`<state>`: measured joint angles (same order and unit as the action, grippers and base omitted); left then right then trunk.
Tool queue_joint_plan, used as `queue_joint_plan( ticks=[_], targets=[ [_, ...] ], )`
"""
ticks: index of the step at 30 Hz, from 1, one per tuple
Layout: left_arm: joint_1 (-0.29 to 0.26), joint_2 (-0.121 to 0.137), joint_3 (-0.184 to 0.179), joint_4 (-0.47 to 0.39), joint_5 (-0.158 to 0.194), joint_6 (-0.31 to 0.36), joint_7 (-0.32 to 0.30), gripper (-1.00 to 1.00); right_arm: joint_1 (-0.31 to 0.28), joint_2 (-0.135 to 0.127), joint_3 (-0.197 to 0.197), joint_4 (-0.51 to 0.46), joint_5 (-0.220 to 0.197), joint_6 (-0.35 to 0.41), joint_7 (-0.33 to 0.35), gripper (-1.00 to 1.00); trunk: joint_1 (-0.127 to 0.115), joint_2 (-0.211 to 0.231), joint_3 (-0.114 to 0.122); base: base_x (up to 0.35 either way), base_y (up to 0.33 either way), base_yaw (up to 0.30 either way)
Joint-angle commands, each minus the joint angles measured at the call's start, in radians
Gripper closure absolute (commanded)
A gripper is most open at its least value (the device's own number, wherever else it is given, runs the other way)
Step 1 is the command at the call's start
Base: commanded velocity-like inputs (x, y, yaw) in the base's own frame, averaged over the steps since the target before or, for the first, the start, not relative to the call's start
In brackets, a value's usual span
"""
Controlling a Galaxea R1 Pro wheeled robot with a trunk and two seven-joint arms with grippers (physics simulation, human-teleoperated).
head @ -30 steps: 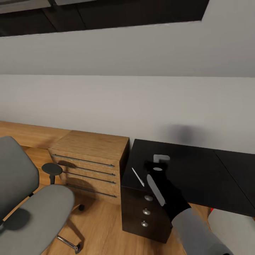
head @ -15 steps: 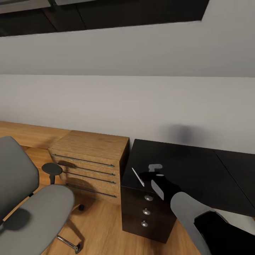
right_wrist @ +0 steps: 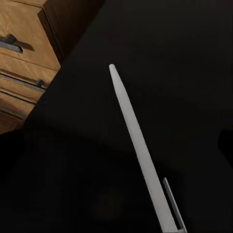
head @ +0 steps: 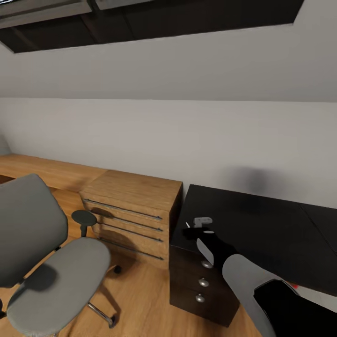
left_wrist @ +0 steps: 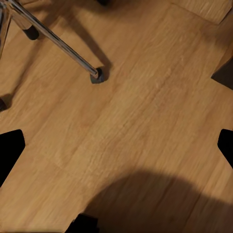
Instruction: In the bedroom, organize the workspace by keeping the computer under the desk, ensuring the monitor is on the desk, placing the keyboard on the desk next to the monitor, placing the mouse on the desk next to the keyboard, moving the folder from the swivel chair onto the desk next to the mouse, stacking the notebook on top of the folder with the pen on top of the notebook, and positioning the swivel chair next to the desk.
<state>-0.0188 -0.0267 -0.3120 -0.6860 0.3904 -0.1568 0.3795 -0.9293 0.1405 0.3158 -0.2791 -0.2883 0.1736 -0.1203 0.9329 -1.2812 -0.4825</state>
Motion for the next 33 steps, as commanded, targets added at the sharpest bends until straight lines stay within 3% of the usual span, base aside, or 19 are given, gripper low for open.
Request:
queue_joint_plan(
  ticks=[1,19,33],
  targets=[
    [-0.001,0.002,-0.005,-0.003,0.011,-0.007,0.006,-1.0,0.0,-0.001,0.008,-0.003,-0.009,0.006,-0.008,-1.0,0.0,-0.001,-0.001,0.0,0.0,0.121],
    [-0.001,0.0,-0.003,-0.009,0.012,-0.004,0.007,-1.0,0.0,-0.011,0.008,0.012,-0.008,0.017,-0.034,-1.0,0.061,-0.113,-0.052,0.0,0.0,0.012],
    [-0.001,-0.001,-0.003,-0.009,0.012,-0.004,0.007,-1.0,0.0,-0.017,0.009,0.038,-0.008,0.097,-0.06,-1.0,0.061,-0.113,-0.052,0.0,0.0,0.0]
  ],
)
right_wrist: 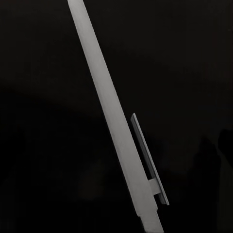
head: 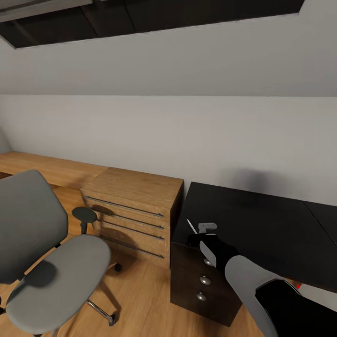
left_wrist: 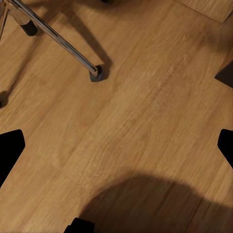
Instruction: In the bedroom, organize the workspace by keeping the computer under the desk, ensuring the monitor is on the desk, placing the keyboard on the desk next to the monitor, placing the mouse on the desk next to the keyboard, moving the folder from the swivel chair onto the desk next to the mouse, stacking the notebook on top of the folder with the pen on top of the notebook, and positioning the swivel chair next to the desk.
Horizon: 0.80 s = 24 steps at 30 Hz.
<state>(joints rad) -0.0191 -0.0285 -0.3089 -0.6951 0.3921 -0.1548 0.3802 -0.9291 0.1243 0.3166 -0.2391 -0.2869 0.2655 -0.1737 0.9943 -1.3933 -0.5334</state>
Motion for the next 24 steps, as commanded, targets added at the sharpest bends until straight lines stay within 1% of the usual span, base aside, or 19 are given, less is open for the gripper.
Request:
queue_joint_plan(
  ticks=[1,9,15,16,24],
  targets=[
    [-0.001,0.001,-0.006,0.0,0.011,-0.006,0.006,-1.0,0.0,-0.001,0.009,-0.002,-0.009,0.006,-0.007,-1.0,0.0,-0.001,-0.001,0.0,0.0,0.0],
    [-0.001,0.001,-0.007,0.0,0.011,-0.006,0.006,-1.0,0.0,-0.002,0.009,-0.002,-0.009,0.011,-0.008,-1.0,0.0,-0.001,-0.001,0.0,0.0,0.0],
    [-0.001,0.001,-0.007,0.0,0.011,-0.006,0.006,-1.0,0.0,-0.002,0.009,-0.002,-0.009,0.034,-0.025,-1.0,0.0,-0.001,-0.001,0.0,0.0,0.0],
    [-0.001,0.001,-0.007,0.001,0.011,-0.006,0.006,-1.0,0.0,-0.002,0.009,-0.002,-0.009,0.038,-0.028,1.0,0.0,-0.001,-0.001,0.0,0.0,0.0],
    [-0.001,0.001,-0.007,0.001,0.011,-0.006,0.006,-1.0,0.0,-0.002,0.01,-0.003,-0.008,0.04,-0.029,1.0,0.0,-0.001,-0.001,0.0,0.0,0.0]
  ],
)
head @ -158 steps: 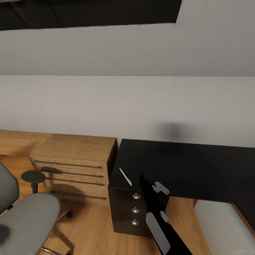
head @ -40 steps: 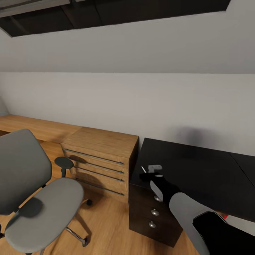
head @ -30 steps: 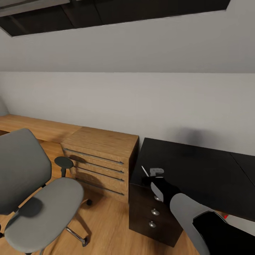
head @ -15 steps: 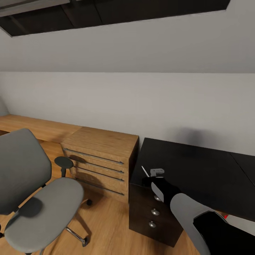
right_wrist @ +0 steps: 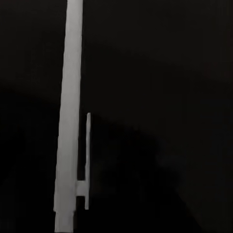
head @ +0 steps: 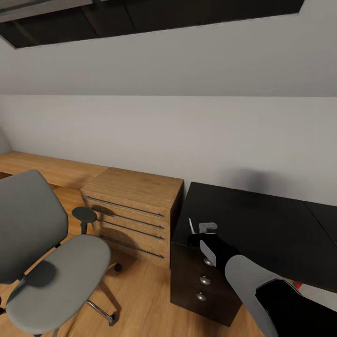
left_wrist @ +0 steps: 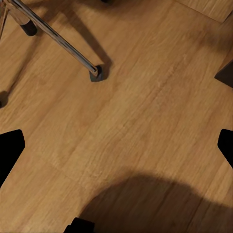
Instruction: In the bedroom, organize the workspace by keeping the computer under the desk, ensuring the monitor is on the desk, placing the keyboard on the desk next to the monitor, placing the mouse on the desk next to the keyboard, moving the folder from the swivel chair onto the desk next to the mouse, stacking the notebook on top of the folder with the pen on top of the notebook, and positioning the swivel chair next to the desk.
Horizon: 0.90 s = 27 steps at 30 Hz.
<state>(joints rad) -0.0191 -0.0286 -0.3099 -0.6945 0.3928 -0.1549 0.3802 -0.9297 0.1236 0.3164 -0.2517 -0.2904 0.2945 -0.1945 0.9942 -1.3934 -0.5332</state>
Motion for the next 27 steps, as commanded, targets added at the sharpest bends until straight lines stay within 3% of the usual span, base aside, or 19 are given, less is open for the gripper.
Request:
queue_joint_plan(
  ticks=[1,10,16,27],
  targets=[
    [-0.001,0.001,-0.006,0.0,0.011,-0.006,0.006,-1.0,0.0,-0.001,0.011,0.009,-0.004,0.011,-0.008,1.0,0.0,0.0,-0.001,0.0,0.0,0.0],
    [-0.001,0.001,-0.007,0.0,0.01,-0.006,0.006,-1.0,0.0,-0.001,0.011,0.008,-0.004,0.013,-0.008,1.0,0.0,0.0,-0.001,0.0,0.0,0.0],
    [-0.001,0.001,-0.008,0.001,0.01,-0.006,0.006,-1.0,0.0,-0.001,0.01,0.001,-0.005,0.079,-0.008,1.0,0.0,0.0,-0.001,0.0,0.0,0.0],
    [-0.001,0.001,-0.009,0.001,0.009,-0.006,0.007,-1.0,0.0,0.001,0.01,-0.001,-0.006,0.098,-0.008,1.0,0.0,0.0,-0.001,0.0,0.0,0.0]
  ],
)
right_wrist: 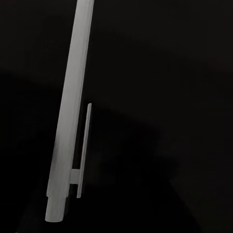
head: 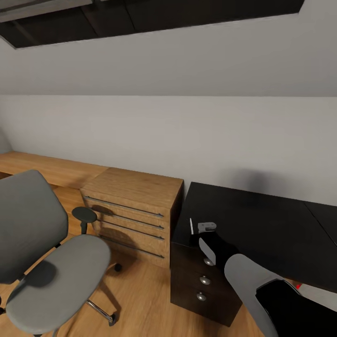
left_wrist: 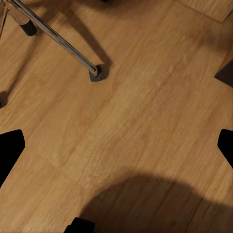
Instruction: In the bedroom, organize the workspace by keeping the computer under the desk, ensuring the monitor is on the desk, placing the keyboard on the desk next to the monitor, placing the mouse on the desk next to the keyboard, moving the folder from the swivel chair onto the desk next to the mouse, stacking the notebook on top of the folder with the pen on top of the notebook, and positioning the swivel chair next to the desk.
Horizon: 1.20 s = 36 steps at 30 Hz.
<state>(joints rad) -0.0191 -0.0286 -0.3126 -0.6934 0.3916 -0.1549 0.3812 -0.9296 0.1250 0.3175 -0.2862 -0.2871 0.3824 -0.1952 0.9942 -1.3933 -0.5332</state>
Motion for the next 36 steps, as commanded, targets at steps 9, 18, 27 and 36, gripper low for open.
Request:
queue_joint_plan(
  ticks=[9,18,27,36],
  targets=[
    [-0.001,0.0,-0.006,0.0,0.01,-0.006,0.007,-1.0,0.0,-0.001,0.008,0.033,-0.012,0.015,-0.007,1.0,0.0,0.0,-0.001,0.0,0.0,0.0],
    [-0.001,0.001,-0.007,0.0,0.01,-0.008,0.004,-1.0,0.0,-0.001,0.008,0.03,-0.012,0.052,-0.004,1.0,0.0,0.0,-0.001,0.0,0.0,0.0],
    [-0.001,0.001,-0.007,0.0,0.009,-0.008,0.005,-1.0,0.0,-0.001,0.009,0.03,-0.011,0.053,-0.004,1.0,0.0,0.0,-0.001,0.0,0.0,0.0],
    [-0.001,0.001,-0.007,0.0,0.01,-0.008,0.002,-1.0,0.0,-0.001,0.009,0.03,-0.012,0.053,-0.004,1.0,0.0,0.0,-0.001,0.047,0.0,0.0]
  ],
)
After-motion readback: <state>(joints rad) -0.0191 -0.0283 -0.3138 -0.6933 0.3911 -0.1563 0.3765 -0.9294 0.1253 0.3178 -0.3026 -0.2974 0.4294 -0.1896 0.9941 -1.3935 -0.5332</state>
